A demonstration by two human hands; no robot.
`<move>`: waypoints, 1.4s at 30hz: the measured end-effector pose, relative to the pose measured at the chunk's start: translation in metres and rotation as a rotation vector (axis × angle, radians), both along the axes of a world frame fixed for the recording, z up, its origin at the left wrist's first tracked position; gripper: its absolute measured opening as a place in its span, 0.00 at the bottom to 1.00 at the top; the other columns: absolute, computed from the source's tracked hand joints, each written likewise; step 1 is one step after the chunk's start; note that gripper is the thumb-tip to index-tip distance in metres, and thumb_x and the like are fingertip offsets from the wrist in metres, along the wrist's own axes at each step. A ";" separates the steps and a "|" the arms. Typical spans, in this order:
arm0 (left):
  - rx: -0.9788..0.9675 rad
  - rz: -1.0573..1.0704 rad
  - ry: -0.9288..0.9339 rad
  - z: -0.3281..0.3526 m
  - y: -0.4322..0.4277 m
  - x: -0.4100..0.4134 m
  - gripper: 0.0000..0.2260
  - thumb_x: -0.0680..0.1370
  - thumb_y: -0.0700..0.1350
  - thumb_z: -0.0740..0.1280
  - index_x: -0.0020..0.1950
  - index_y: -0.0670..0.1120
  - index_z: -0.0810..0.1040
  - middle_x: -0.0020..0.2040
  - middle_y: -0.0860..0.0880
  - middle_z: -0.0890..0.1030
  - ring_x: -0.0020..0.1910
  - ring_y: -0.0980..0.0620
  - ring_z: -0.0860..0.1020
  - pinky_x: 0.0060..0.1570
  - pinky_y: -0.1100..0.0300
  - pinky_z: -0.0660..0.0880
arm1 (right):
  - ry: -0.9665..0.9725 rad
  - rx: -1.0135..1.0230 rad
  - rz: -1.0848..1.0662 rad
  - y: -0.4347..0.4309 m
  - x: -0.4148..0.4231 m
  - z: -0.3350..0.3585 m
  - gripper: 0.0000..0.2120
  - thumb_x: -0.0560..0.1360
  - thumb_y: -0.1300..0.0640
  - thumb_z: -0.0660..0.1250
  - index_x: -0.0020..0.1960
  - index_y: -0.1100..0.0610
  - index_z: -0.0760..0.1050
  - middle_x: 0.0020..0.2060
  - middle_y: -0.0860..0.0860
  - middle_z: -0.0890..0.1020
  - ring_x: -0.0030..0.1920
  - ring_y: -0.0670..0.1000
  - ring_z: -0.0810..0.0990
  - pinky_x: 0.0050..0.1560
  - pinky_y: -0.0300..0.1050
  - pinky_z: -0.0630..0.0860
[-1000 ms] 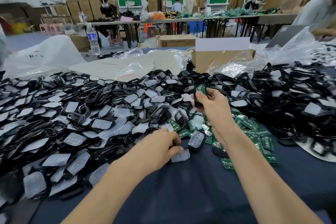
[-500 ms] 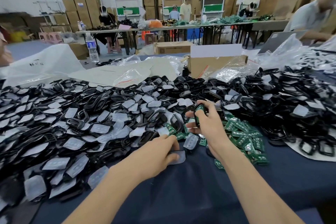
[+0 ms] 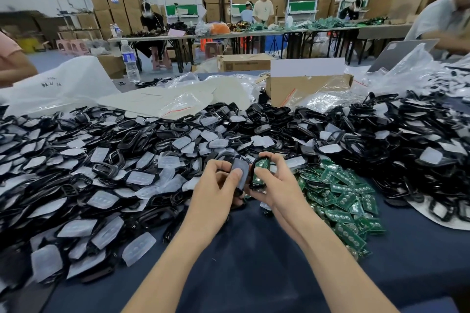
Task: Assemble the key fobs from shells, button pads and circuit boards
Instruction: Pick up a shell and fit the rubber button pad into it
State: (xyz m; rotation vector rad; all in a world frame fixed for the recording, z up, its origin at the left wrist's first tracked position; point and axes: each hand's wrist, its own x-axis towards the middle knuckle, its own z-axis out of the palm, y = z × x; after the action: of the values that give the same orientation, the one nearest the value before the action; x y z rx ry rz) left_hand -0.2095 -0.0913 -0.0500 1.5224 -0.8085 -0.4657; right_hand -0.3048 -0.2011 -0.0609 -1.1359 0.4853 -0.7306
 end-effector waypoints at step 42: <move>0.082 -0.168 -0.162 0.002 0.012 0.030 0.07 0.81 0.49 0.67 0.52 0.63 0.78 0.31 0.49 0.80 0.30 0.51 0.81 0.39 0.54 0.80 | -0.091 0.038 0.046 0.006 -0.008 -0.009 0.09 0.82 0.61 0.66 0.52 0.56 0.85 0.53 0.56 0.87 0.53 0.55 0.86 0.49 0.43 0.82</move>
State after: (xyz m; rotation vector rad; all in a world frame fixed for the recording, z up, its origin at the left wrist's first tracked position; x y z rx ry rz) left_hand -0.1790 -0.0796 -0.0478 1.5892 -1.0604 -0.5090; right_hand -0.3130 -0.1949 -0.0696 -1.0705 0.3929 -0.7269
